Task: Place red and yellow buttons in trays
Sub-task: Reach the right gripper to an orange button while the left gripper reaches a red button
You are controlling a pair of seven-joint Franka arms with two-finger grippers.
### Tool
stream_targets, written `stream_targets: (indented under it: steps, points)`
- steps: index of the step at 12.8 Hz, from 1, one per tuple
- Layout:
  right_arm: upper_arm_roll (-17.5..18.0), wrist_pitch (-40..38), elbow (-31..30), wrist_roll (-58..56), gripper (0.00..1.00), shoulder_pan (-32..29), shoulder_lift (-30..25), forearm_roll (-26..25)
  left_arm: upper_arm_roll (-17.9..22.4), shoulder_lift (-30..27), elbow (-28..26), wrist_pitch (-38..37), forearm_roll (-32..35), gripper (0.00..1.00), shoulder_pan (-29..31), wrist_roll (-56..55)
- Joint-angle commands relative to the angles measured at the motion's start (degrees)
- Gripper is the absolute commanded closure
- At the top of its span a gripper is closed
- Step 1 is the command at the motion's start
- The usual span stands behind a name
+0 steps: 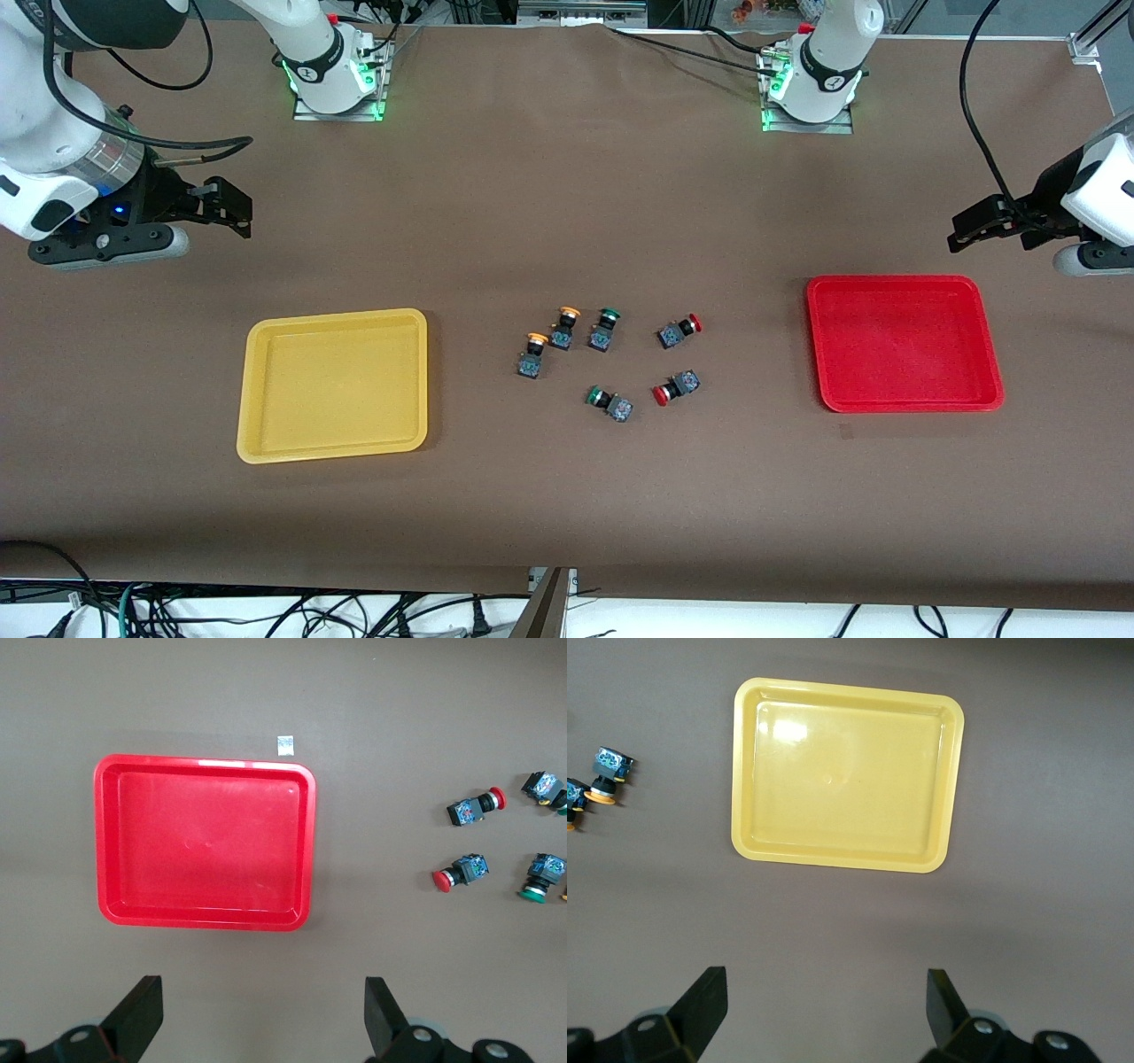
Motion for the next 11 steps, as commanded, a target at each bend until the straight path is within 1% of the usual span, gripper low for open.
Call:
stream_targets:
  steps: [1, 7, 9, 10, 11]
  points:
    - [0.82, -0.47, 0.88, 0.07, 0.01, -0.8, 0.15, -0.96, -0.74, -0.89, -0.7, 0.5, 1.92, 0.0, -0.19, -0.49]
    - [0.82, -0.82, 0.88, -0.19, 0.01, -0.71, 0.32, -0.88, -1.62, -0.36, -0.08, 0.76, 2.8, 0.0, -0.28, -0.66]
    - [0.82, -0.56, 0.88, -0.72, 0.01, -0.54, 0.41, -0.97, -2.14, 1.65, 0.35, 0.67, 2.71, 0.0, -0.98, -0.57]
    - [0.82, -0.47, 0.88, -0.72, 0.01, -0.28, 0.59, -0.7, -3.1, 4.36, 0.79, 0.24, 2.45, 0.0, -1.68, -0.75]
    - [1.25, -0.21, 0.88, -0.63, 0.01, 0.16, 1.98, -0.53, -3.55, 5.0, 0.88, -0.2, 2.19, 0.0, -2.12, -1.18]
